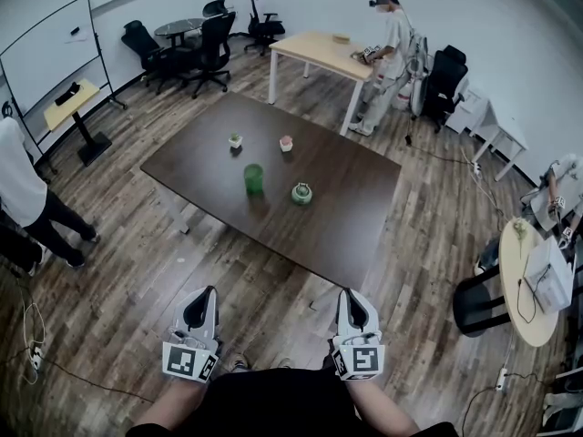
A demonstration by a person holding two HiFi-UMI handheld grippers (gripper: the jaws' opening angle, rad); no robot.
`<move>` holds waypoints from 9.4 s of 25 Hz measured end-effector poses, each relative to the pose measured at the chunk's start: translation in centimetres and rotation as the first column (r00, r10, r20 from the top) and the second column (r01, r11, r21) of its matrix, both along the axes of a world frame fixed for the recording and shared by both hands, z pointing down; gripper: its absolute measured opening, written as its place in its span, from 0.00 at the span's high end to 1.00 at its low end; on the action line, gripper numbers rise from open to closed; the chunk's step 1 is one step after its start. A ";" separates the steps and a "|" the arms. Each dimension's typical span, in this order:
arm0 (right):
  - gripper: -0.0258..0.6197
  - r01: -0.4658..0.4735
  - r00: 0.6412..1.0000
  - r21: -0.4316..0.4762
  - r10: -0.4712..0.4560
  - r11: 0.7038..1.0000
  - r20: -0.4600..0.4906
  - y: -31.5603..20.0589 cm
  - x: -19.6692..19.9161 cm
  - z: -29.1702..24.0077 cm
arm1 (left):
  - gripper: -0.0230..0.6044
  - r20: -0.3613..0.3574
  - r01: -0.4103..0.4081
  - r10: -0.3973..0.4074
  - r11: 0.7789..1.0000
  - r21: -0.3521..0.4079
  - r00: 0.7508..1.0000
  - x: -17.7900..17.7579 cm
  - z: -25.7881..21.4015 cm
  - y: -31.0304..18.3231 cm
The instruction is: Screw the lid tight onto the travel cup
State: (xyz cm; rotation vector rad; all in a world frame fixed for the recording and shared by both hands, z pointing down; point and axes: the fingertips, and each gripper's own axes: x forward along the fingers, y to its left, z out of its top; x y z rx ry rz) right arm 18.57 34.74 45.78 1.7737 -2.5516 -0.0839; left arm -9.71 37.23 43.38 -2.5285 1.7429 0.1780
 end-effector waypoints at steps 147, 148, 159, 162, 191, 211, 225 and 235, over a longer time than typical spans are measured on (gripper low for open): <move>0.27 0.075 0.949 -0.684 -0.263 0.726 -0.175 -54.8 -8.3 37.2 | 0.32 0.099 -0.324 0.412 0.824 -0.465 0.906 3.0 36.6 -61.5; 0.27 0.102 0.947 -0.673 -0.280 0.732 -0.160 -54.9 -8.4 35.9 | 0.32 0.089 -0.354 0.438 0.817 -0.455 0.895 3.4 35.8 -61.4; 0.27 0.539 0.772 -0.452 -0.632 0.711 -0.074 -56.7 -12.6 8.2 | 0.32 0.129 -0.626 0.740 0.637 -0.450 0.660 8.9 20.0 -58.5; 0.27 0.671 0.648 -0.445 -0.761 0.593 -0.036 -55.2 -14.4 2.6 | 0.32 0.078 -0.718 0.836 0.510 -0.474 0.543 10.6 15.6 -56.5; 0.27 0.783 0.397 -0.467 -0.908 0.410 -0.131 -48.1 -19.6 -7.9 | 0.32 0.201 -0.762 0.953 0.303 -0.572 0.229 14.4 3.0 -50.5; 0.26 0.686 0.708 -0.249 -0.706 0.684 0.016 -50.5 -17.6 -10.8 | 0.32 0.122 -0.775 0.942 0.328 -0.541 0.313 14.2 3.0 -52.7; 0.29 0.893 0.252 -0.385 -0.968 0.233 0.000 -48.4 -18.2 -10.8 | 0.32 0.167 -0.808 0.957 0.291 -0.512 0.239 15.0 0.2 -50.5; 0.30 0.506 0.861 -0.319 -0.494 0.801 0.124 -51.8 -18.8 -9.5 | 0.32 0.131 -0.734 0.899 0.419 -0.535 0.418 13.8 2.0 -53.7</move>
